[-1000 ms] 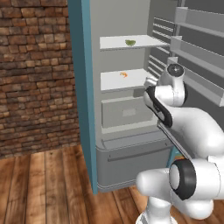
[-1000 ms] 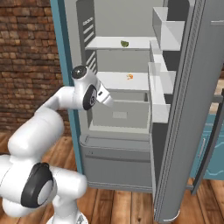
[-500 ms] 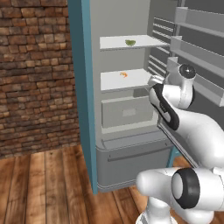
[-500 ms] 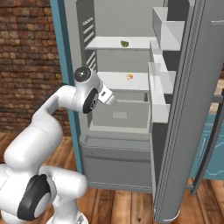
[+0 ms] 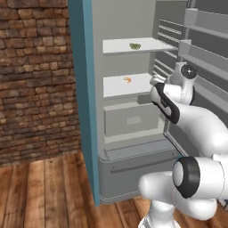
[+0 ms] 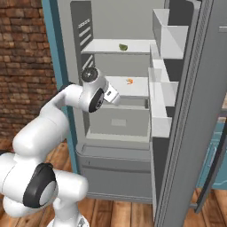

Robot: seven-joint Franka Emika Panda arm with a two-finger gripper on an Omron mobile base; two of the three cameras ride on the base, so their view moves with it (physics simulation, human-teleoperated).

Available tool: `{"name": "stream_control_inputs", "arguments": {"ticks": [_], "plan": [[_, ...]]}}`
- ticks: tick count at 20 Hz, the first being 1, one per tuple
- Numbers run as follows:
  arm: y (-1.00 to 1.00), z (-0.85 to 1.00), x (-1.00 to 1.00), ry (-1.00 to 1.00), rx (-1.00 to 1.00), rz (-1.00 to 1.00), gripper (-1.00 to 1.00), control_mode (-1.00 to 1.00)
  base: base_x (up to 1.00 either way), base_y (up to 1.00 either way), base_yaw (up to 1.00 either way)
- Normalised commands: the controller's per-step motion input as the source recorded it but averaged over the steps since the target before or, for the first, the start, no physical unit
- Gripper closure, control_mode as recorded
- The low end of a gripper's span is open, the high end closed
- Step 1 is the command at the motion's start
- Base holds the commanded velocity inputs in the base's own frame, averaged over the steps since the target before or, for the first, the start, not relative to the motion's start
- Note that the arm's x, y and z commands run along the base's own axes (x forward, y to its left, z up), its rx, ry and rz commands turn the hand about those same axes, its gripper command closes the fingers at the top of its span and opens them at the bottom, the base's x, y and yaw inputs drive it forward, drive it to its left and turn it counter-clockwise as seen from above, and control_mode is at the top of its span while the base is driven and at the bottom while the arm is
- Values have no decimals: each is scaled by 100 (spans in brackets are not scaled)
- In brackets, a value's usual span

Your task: Take the lemon wedge from the fridge and place it on the plate with fish on the dining counter.

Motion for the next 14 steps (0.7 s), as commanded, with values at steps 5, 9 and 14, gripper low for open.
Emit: {"name": "stream_control_inputs", "arguments": {"ticks": [5, 9, 14], "plan": [[0, 0, 0, 0, 0, 0, -100, 100, 45, -28, 2], [0, 0, 0, 0, 0, 0, -100, 100, 35, -6, 1], [0, 0, 0, 0, 0, 0, -100, 100, 87, -2, 0]]}}
